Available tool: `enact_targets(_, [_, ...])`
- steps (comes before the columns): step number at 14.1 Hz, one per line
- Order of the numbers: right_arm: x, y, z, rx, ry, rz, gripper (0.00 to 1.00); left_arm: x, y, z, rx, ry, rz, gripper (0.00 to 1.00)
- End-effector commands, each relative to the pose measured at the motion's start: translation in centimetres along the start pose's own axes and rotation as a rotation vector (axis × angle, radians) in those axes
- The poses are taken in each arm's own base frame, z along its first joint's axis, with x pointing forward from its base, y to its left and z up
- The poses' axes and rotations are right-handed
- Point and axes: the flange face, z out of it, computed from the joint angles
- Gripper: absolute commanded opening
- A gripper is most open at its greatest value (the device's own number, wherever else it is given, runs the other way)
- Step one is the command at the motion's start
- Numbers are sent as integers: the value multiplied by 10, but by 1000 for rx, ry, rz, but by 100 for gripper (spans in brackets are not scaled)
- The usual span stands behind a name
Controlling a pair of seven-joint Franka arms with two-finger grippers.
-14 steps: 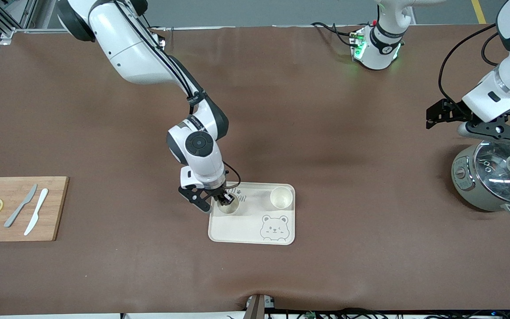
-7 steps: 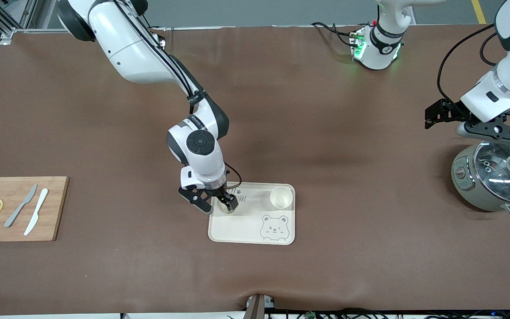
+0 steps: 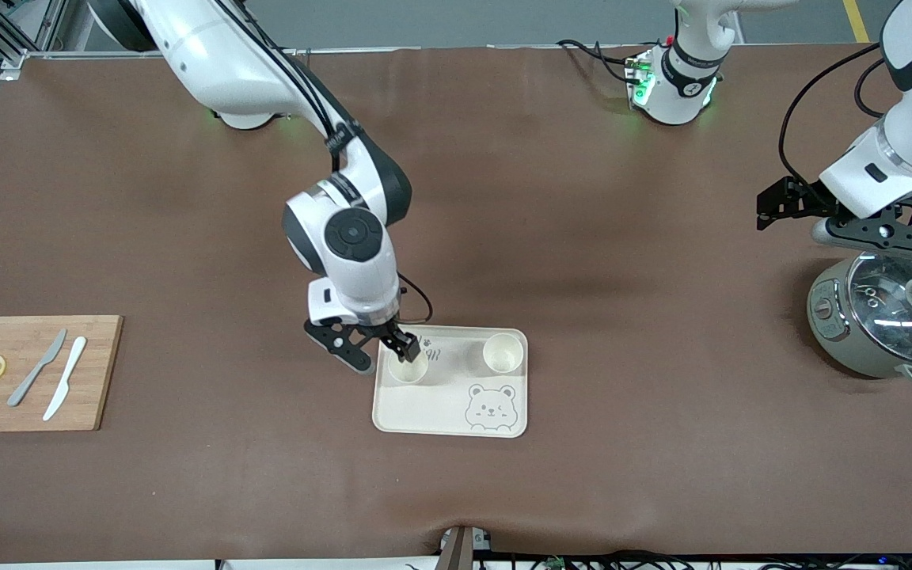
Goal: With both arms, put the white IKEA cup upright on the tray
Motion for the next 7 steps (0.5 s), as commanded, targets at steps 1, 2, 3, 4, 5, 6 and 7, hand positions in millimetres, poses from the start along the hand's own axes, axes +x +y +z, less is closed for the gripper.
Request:
enact_targets(1, [28, 37, -65, -13, -62, -73, 100, -5, 5, -6, -1, 5, -11, 100])
enact_targets(2, [41, 52, -86, -20, -83, -109, 100, -5, 5, -6, -1, 5, -12, 100])
enact_targets(3, [56, 70, -104, -22, -111, -142, 100, -5, 5, -5, -1, 3, -12, 100])
enact_targets(4, [71, 90, -122, -27, -130, -185, 100, -5, 5, -7, -1, 6, -12, 100])
enact_targets(5, [91, 113, -135, -41, -144, -228, 100, -5, 5, -6, -1, 5, -12, 100])
enact_targets(6, [110, 137, -150, -50, -156, -276, 100, -5, 5, -7, -1, 6, -12, 100])
enact_targets(7, [126, 160, -161, -58, -168, -318, 100, -5, 5, -7, -1, 6, -12, 100])
